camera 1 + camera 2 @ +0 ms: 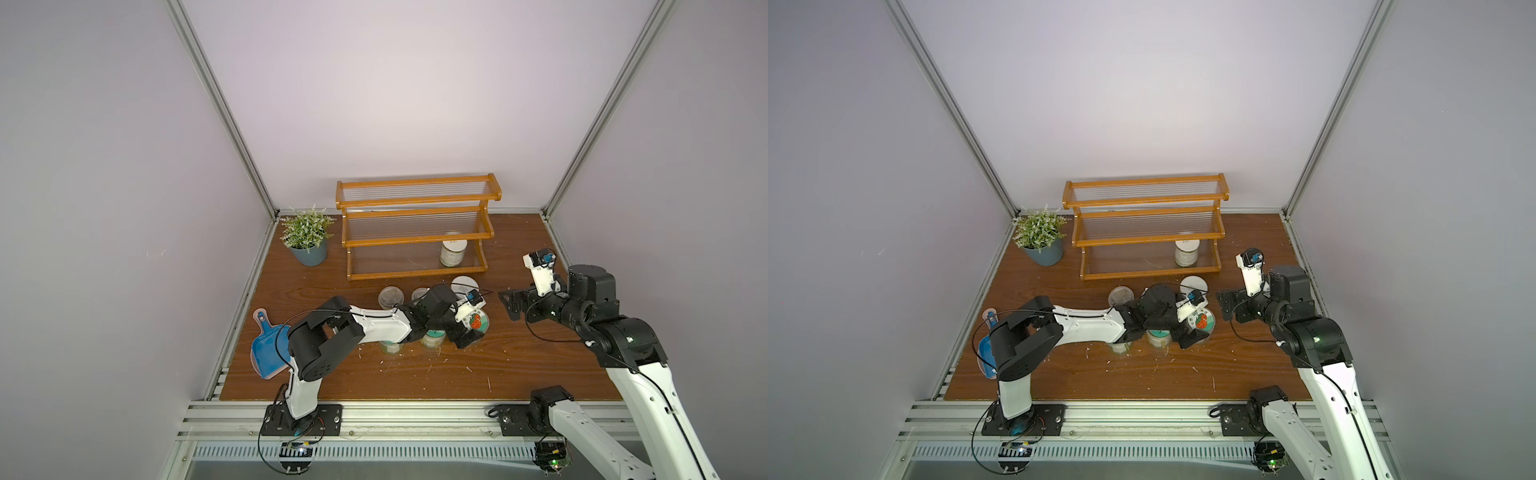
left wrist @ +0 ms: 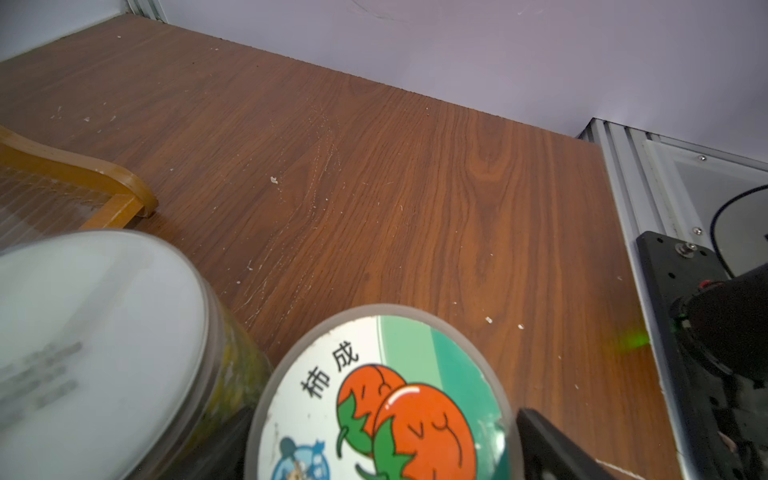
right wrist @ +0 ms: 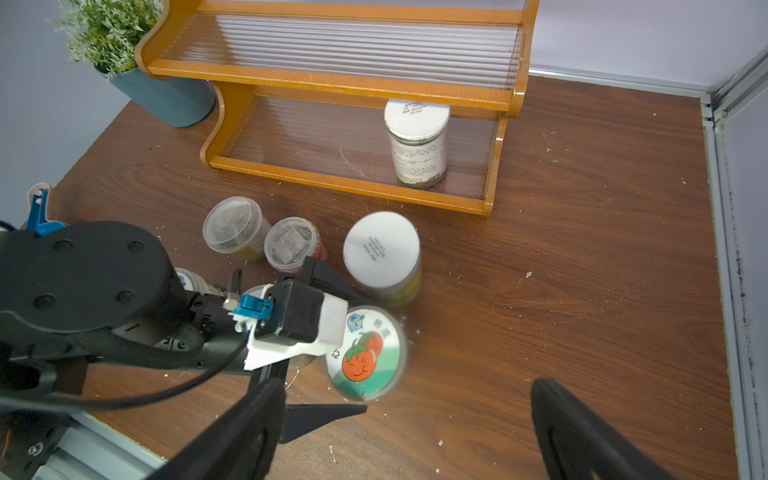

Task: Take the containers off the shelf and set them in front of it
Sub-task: 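Place the container at the center of the board, then pick up a container from the shelf.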

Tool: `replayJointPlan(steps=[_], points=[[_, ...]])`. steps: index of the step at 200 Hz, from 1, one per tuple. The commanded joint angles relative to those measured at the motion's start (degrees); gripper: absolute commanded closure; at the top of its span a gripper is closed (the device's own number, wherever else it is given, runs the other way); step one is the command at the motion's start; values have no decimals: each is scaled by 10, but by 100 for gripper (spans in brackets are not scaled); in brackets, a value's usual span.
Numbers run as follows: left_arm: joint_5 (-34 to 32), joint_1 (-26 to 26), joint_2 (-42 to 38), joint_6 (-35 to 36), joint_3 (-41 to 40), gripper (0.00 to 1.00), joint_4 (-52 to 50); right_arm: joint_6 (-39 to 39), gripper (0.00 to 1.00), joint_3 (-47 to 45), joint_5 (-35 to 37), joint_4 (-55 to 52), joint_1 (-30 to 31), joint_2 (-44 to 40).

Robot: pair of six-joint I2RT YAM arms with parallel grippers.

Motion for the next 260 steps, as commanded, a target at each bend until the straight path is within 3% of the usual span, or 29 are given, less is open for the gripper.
replayJointPlan(steps=[1, 43, 91, 114, 143, 168, 205, 260], points=[[8, 6, -25, 13, -9, 1, -11, -8, 1, -3, -15, 21, -1, 4], [5, 15, -68, 12, -19, 1, -42, -9, 1, -8, -24, 30, -1, 14], [-4, 28, -165, 1, -21, 1, -160, 5, 1, -23, -51, 62, -3, 21], [-33, 42, -224, -18, -41, 1, -208, 32, 1, -52, -68, 126, -2, 32], [-37, 85, -277, -35, -66, 1, -227, 75, 1, -140, -106, 281, 0, 55], [-27, 116, -315, -50, -87, 0, -234, 83, 1, -185, -105, 389, 13, 103], [-12, 174, -375, -86, -130, 1, -230, 62, 1, -176, -37, 484, 40, 202], [-20, 192, -413, -92, -148, 0, -229, 52, 1, -137, 4, 609, 52, 346]])
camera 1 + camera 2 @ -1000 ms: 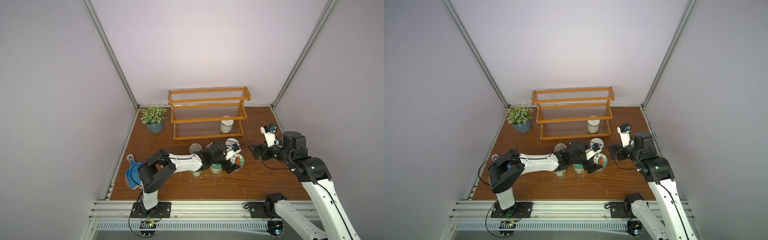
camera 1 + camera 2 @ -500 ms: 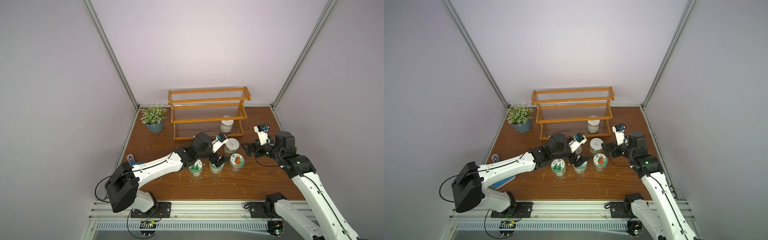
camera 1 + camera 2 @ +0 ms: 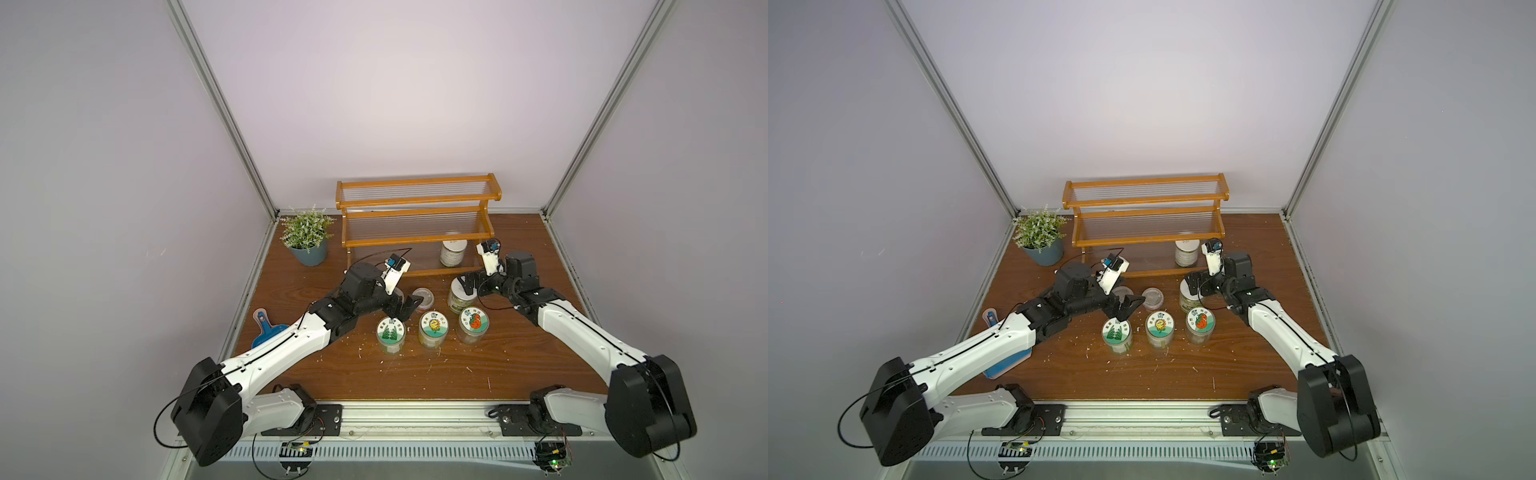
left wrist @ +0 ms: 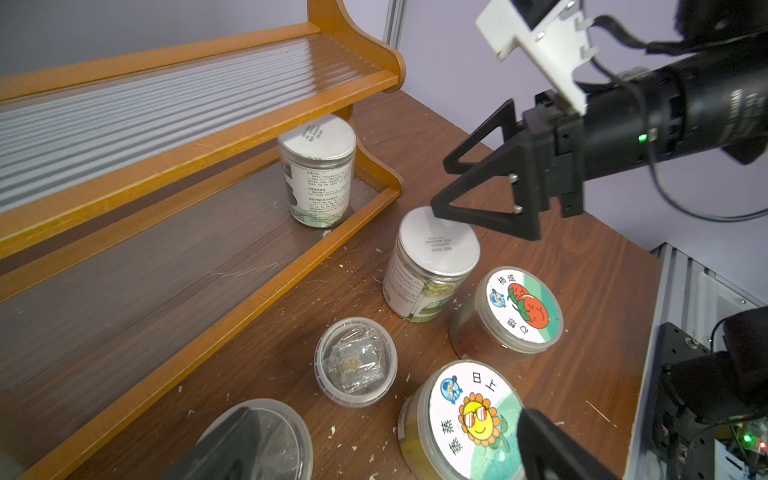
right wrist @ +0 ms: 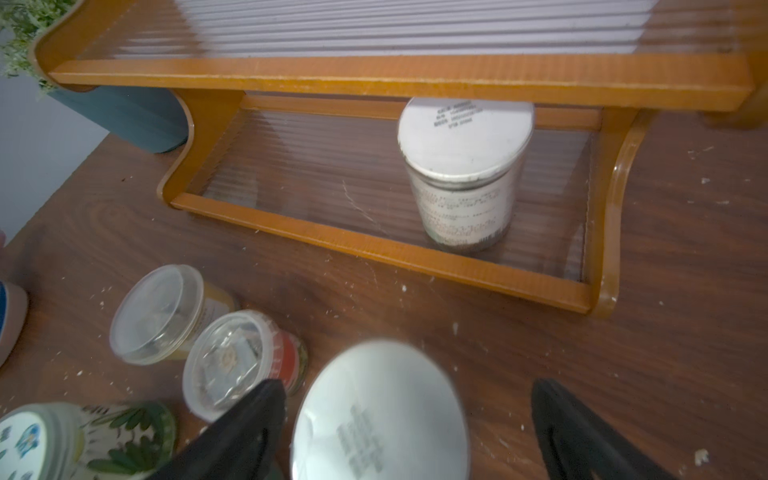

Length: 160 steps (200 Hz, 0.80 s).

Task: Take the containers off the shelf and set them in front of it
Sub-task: 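Pick up a container from the shelf.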

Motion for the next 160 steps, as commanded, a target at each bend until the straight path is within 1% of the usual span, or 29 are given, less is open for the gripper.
replayJointPlan(steps=[1, 32, 78, 114, 160], points=[[5, 7, -10, -8, 0, 0, -4, -8, 1, 38, 36, 93, 5, 42], [6, 8, -5, -8, -2, 0, -4, -5, 1, 71, 37, 144, 6, 108], [5, 8, -6, -7, 0, 0, -11, -17, 1, 139, 44, 141, 6, 205], [-5, 10, -18, -6, -9, 1, -17, -24, 1, 169, 54, 154, 7, 247], [-8, 12, -23, -4, -14, 0, -18, -27, 1, 181, 55, 210, 10, 290]])
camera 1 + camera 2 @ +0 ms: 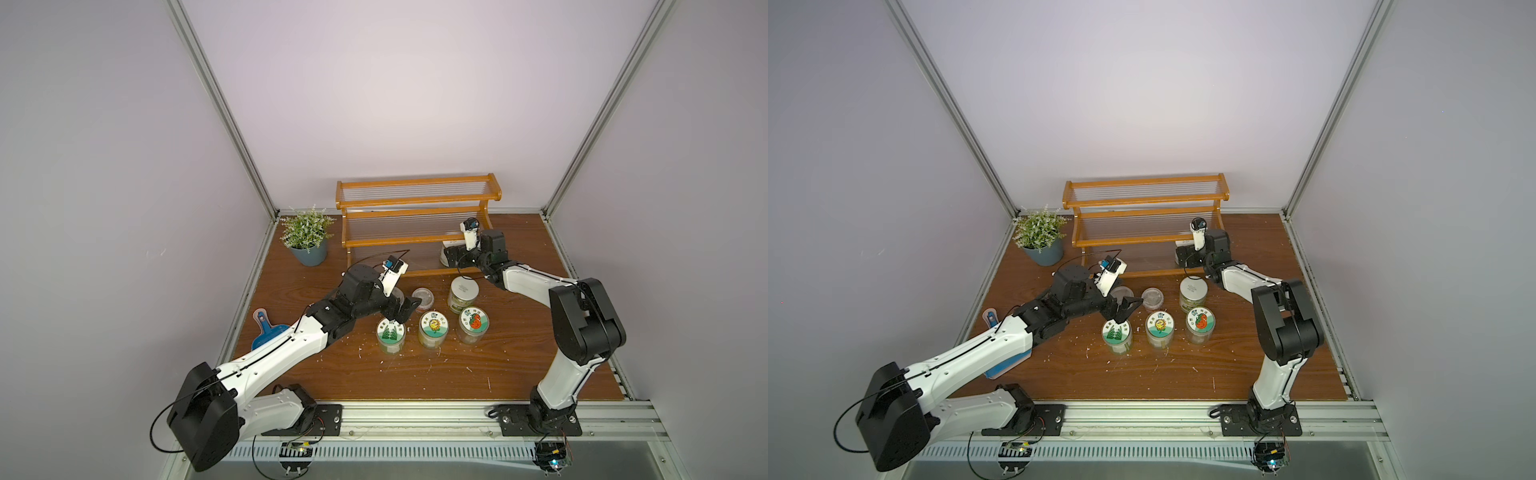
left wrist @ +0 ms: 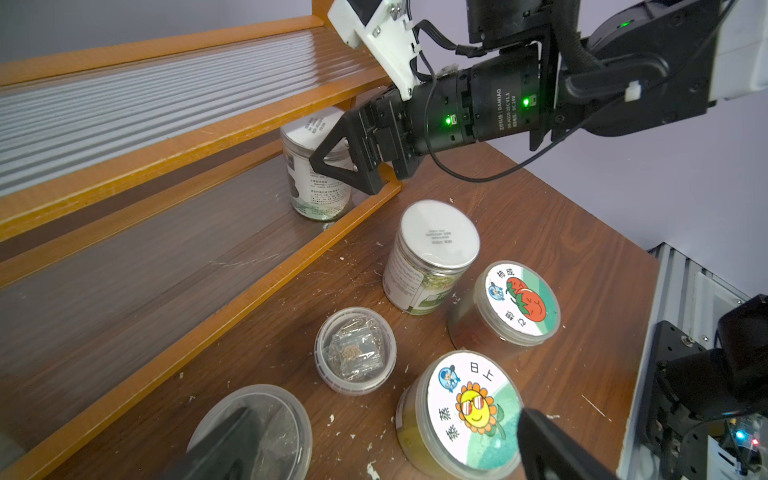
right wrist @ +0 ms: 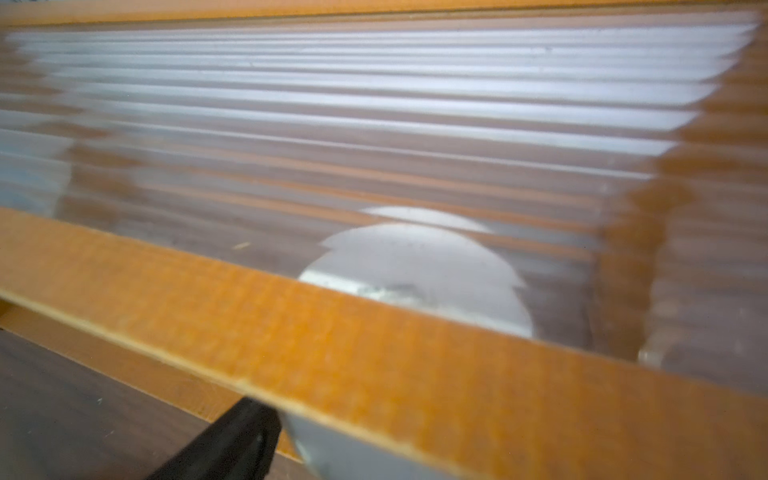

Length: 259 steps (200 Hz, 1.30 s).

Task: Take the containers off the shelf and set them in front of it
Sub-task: 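Pick up a container from the shelf.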

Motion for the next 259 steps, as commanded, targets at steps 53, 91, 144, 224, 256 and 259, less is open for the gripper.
replayJointPlan(steps=[53, 91, 144, 224, 256, 259], points=[[-2, 10, -6, 1, -3, 0, -6, -17, 1, 35, 21, 114, 17, 48], [-7, 10, -14, 0, -6, 0, -10, -17, 6, 22, 15, 152, 18, 49], [-6, 10, -11, 1, -10, 1, -8, -30, 12, -14, -7, 165, 24, 10], [-10, 12, -17, -3, -12, 0, -13, -56, 14, -68, -64, 119, 65, -93], [-20, 13, -31, -7, -18, 0, -17, -69, 14, -75, -78, 57, 93, -138], [-21, 13, -32, -7, -18, 0, -18, -71, 14, -76, -78, 51, 96, -143]])
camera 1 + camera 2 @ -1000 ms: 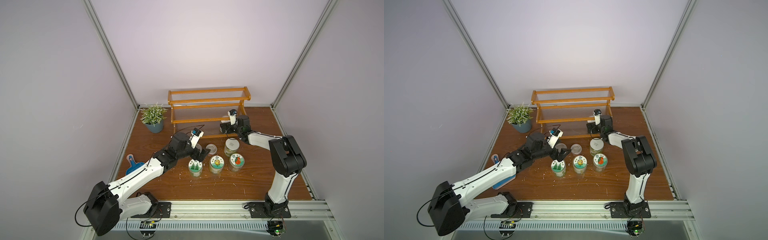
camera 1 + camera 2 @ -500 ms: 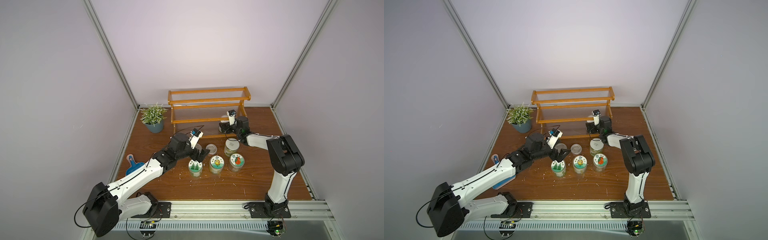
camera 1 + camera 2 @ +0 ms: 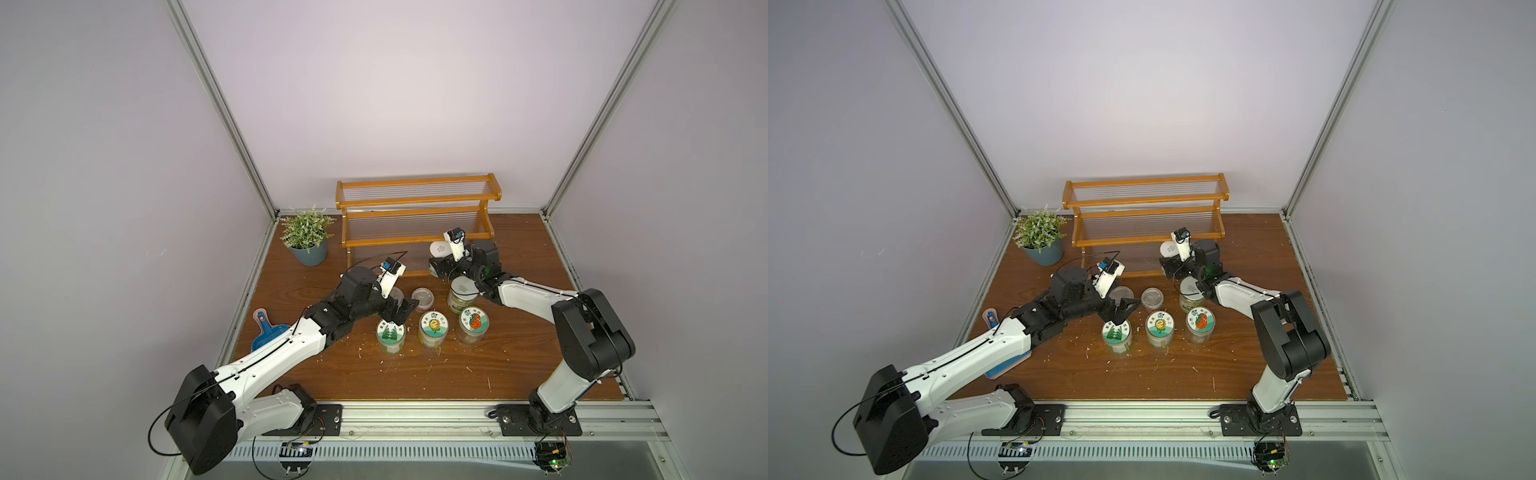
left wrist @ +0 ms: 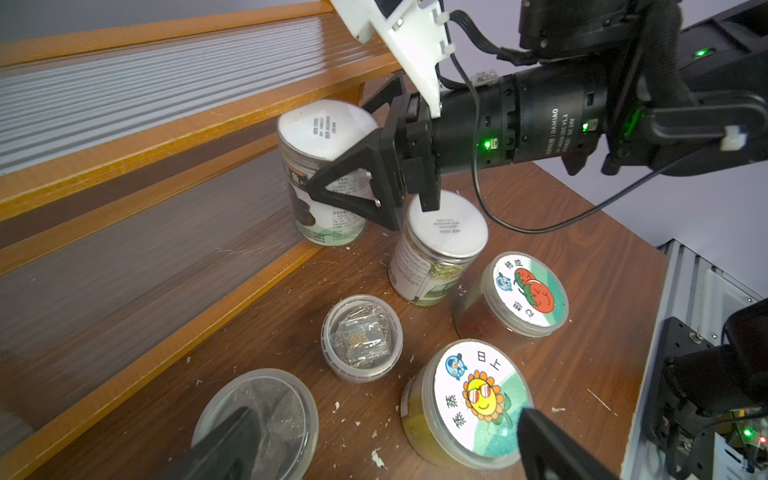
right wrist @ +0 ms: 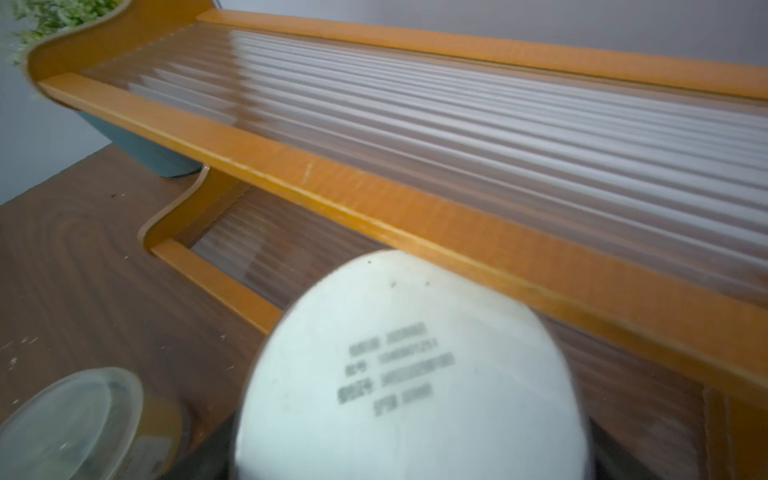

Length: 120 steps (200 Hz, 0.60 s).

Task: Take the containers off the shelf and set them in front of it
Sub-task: 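Pick up a container from the shelf, then place the container at the center of the board.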

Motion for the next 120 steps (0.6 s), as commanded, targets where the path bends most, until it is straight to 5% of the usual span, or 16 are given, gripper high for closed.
replayJointPlan(steps=[1, 120], points=[[-14, 9, -19, -5, -5, 0, -13, -24, 14, 5, -31, -9, 23, -69], [-48, 55, -53, -19, -3, 1, -41, -21, 14, -115, -91, -238, 173, -425]])
